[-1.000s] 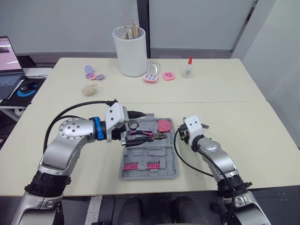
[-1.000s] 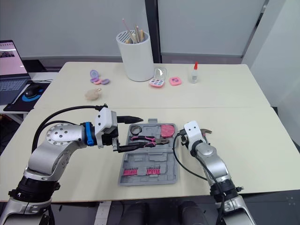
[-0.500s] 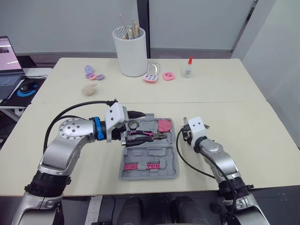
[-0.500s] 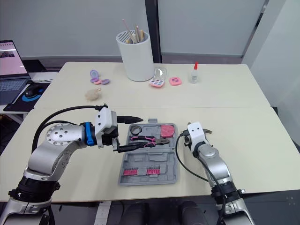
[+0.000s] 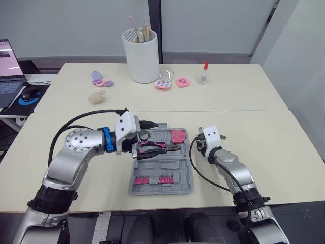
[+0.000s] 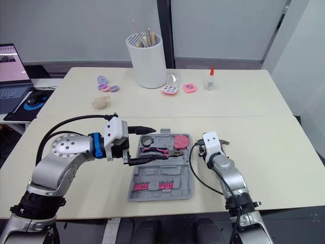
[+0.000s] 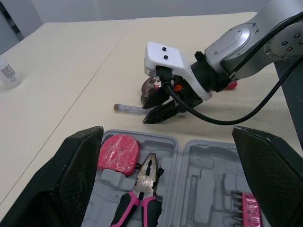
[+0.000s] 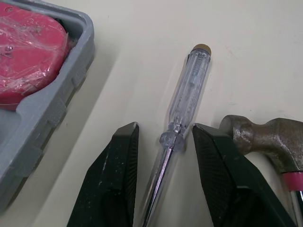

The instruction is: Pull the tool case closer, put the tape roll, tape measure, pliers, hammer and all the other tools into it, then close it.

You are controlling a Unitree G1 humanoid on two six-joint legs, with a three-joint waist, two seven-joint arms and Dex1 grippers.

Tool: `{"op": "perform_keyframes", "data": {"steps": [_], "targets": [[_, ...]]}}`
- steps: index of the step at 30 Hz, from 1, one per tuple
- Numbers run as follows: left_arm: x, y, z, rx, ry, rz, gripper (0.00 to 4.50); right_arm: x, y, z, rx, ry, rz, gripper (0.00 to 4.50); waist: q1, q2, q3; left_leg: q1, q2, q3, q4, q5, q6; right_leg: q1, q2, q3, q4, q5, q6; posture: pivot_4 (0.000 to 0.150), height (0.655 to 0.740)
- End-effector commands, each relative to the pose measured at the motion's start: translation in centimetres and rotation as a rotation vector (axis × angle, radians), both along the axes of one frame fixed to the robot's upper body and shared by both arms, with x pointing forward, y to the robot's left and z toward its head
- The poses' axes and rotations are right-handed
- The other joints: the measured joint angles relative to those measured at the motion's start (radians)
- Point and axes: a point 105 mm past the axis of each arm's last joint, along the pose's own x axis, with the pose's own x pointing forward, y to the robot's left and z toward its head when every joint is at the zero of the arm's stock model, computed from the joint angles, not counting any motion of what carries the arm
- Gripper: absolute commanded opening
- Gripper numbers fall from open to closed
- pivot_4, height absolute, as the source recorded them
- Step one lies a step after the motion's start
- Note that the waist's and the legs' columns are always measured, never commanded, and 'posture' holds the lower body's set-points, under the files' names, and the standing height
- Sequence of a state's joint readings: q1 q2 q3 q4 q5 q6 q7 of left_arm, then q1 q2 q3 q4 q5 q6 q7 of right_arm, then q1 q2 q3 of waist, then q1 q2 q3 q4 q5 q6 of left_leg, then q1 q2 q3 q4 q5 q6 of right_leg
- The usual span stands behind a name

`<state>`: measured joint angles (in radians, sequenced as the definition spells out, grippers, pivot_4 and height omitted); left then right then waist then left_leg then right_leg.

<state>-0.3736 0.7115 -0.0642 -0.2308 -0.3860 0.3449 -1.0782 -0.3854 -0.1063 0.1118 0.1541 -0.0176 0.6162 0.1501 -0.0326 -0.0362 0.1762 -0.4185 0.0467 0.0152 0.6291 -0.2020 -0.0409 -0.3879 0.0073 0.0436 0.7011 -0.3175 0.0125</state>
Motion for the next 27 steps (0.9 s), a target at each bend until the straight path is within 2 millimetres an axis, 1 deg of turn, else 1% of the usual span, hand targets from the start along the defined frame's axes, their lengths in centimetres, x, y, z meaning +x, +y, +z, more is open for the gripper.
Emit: {"op": "perform_keyframes", "data": {"steps": [1,2,5,7,10,13,14,16,18,21,23,25,27], "targets": [[-0.1,-0.4,0.8,-0.009,-0.033,-0.012,4.5,0.3,0.0,0.7,0.002,-0.03,-0.003,1.05,0.0,0.0,0.0,0.0,0.0,0.0,0.0,0.0,0.0,0.0,0.0,0.0,0.0,0.0,0.0,0.15,0.74],[-0.1,-0.4,0.8,-0.01,-0.033,-0.011,4.5,0.3,0.0,0.7,0.002,-0.03,-0.003,0.8,0.0,0.0,0.0,0.0,0.0,0.0,0.0,0.0,0.0,0.0,0.0,0.0,0.0,0.0,0.0,0.15,0.74],[-0.2,-0.5,0.8,-0.012,-0.031,-0.012,4.5,0.3,0.0,0.6,-0.002,-0.033,0.001,0.29,0.0,0.0,0.0,0.0,0.0,0.0,0.0,0.0,0.0,0.0,0.0,0.0,0.0,0.0,0.0,0.15,0.74],[-0.2,-0.5,0.8,-0.013,-0.029,-0.015,4.5,0.3,0.1,0.7,-0.008,-0.043,0.01,0.28,0.0,0.0,0.0,0.0,0.0,0.0,0.0,0.0,0.0,0.0,0.0,0.0,0.0,0.0,0.0,0.15,0.74],[-0.4,-0.4,0.7,-0.01,-0.025,-0.021,4.5,0.1,0.2,1.5,-0.07,-0.093,0.071,0.28,0.0,0.0,0.0,0.0,0.0,0.0,0.0,0.0,0.0,0.0,0.0,0.0,0.0,0.0,0.0,0.15,0.74],[-0.5,0.0,1.0,-0.011,-0.041,-0.025,4.5,-0.4,0.7,3.0,-0.132,-0.152,0.21,0.28,0.0,0.0,0.0,0.0,0.0,0.0,0.0,0.0,0.0,0.0,0.0,0.0,0.0,0.0,0.0,0.15,0.74],[-0.7,0.4,1.0,-0.008,-0.054,-0.028,4.5,-0.8,0.9,3.6,-0.183,-0.17,0.293,0.28,0.0,0.0,0.0,0.0,0.0,0.0,0.0,0.0,0.0,0.0,0.0,0.0,-0.001,0.0,0.0,0.15,0.74],[-1.4,1.9,1.1,-0.008,-0.07,-0.029,4.5,-1.9,1.8,5.3,-0.268,-0.188,0.516,0.28,-0.004,0.001,0.0,-0.001,0.0,0.0,0.0,0.0,0.0,0.0,0.0,0.0,-0.001,0.0,0.0,0.15,0.74],[-2.1,3.0,1.1,0.001,-0.073,-0.044,4.5,-2.7,2.2,6.1,-0.293,-0.163,0.63,0.28,-0.01,0.001,0.001,0.0,0.0,0.001,-0.001,0.0,0.0,-0.001,0.0,0.0,-0.001,0.0,0.0,0.15,0.74],[-3.0,5.7,0.2,0.088,-0.021,-0.023,4.5,-4.3,4.2,7.7,-0.324,-0.125,0.847,0.28,-0.014,0.001,0.001,0.0,0.001,-0.001,-0.001,0.0,0.0,0.0,0.0,-0.001,-0.002,0.0,0.0,0.15,0.74],[-3.4,6.6,-0.1,0.113,0.006,-0.016,4.5,-4.7,5.0,8.1,-0.362,-0.12,0.919,0.28,-0.017,0.001,0.001,0.001,0.002,-0.003,-0.001,0.0,0.0,0.0,0.002,-0.002,-0.001,0.001,-0.002,0.15,0.74],[-4.2,7.7,-0.7,0.145,0.015,-0.015,4.5,-5.8,6.6,7.7,-0.412,-0.082,1.037,0.28,-0.017,0.001,0.001,0.001,0.002,-0.004,-0.001,0.0,0.0,0.0,0.002,-0.004,-0.001,0.0,-0.003,0.15,0.74],[-5.1,8.5,-1.3,0.187,0.024,-0.026,4.5,-6.6,7.9,7.3,-0.432,-0.048,1.106,0.28,-0.017,0.001,0.001,0.0,0.005,-0.004,-0.001,0.0,0.0,0.0,0.001,-0.003,-0.002,0.0,-0.003,0.15,0.74]]}}
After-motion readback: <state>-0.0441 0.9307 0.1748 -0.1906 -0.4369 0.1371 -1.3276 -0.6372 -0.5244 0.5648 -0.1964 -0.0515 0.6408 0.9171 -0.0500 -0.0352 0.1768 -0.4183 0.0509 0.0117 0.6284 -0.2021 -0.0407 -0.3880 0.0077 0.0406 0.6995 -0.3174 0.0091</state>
